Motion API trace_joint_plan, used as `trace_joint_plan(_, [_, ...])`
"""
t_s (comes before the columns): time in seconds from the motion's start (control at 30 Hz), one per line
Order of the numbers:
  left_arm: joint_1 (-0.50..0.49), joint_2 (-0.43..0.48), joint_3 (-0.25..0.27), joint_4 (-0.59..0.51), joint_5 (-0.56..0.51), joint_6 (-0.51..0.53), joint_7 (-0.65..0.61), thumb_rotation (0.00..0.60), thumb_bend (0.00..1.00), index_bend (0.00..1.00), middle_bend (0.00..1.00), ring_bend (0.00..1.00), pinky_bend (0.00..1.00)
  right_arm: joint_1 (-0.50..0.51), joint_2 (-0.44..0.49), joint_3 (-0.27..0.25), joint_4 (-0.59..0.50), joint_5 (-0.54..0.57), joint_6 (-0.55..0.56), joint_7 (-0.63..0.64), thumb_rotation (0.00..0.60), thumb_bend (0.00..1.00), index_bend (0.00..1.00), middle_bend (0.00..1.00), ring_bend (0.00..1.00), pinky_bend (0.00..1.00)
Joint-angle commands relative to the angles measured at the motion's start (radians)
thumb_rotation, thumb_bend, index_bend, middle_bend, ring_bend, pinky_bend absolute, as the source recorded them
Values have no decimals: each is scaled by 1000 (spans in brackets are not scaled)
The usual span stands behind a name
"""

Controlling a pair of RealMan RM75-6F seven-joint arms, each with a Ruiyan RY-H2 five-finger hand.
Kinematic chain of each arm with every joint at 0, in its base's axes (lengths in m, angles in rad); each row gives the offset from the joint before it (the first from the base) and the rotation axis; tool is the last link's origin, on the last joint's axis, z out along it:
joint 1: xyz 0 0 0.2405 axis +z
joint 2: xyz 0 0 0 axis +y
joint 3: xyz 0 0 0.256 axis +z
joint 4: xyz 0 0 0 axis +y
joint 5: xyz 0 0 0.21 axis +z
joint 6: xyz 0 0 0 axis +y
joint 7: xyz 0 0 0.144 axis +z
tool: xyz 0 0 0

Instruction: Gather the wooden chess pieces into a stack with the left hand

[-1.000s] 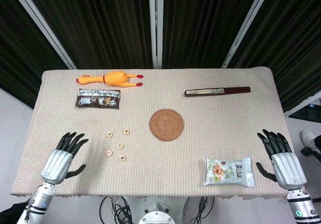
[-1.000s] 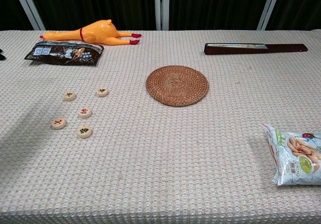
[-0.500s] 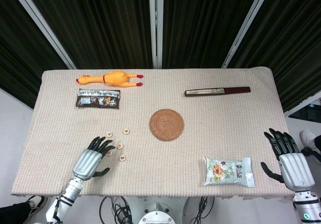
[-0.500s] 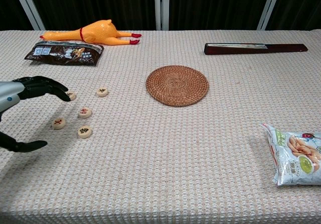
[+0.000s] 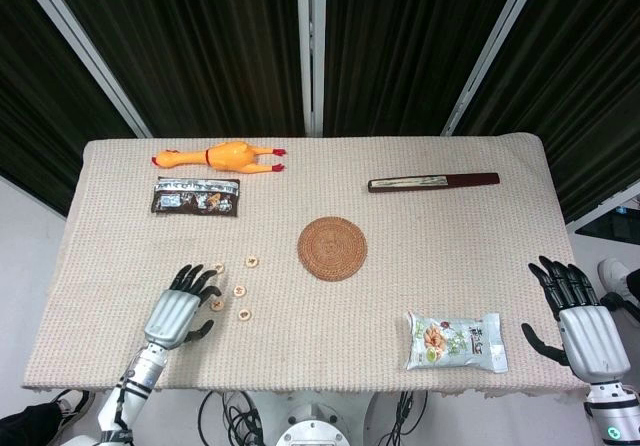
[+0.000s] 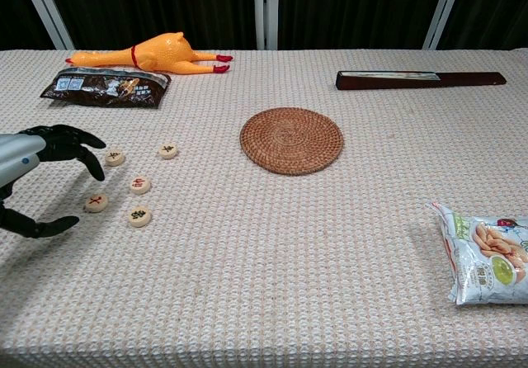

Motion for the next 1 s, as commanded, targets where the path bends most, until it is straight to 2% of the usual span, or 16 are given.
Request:
trace_joint_plan(0.03, [-8,-14,-4,27,-7,-5,-20,600,305,351,108,0,0,-1,0,0,-1,-1,2,0,600,254,0,0,0,0])
trace_joint_plan(0.27, [-19,-37,-8,67,-28,-16,-43,600,336,369,108,0,0,-2,1,1,-1,0,2,3,600,254,0,0,0,0])
trace_joint_plan(1.0, [-37,-70,-3,125,-42,-21,-98,600,336,428,113,0,0,5,-2,6,-4,20,-21,-10,600,253,0,0,0,0])
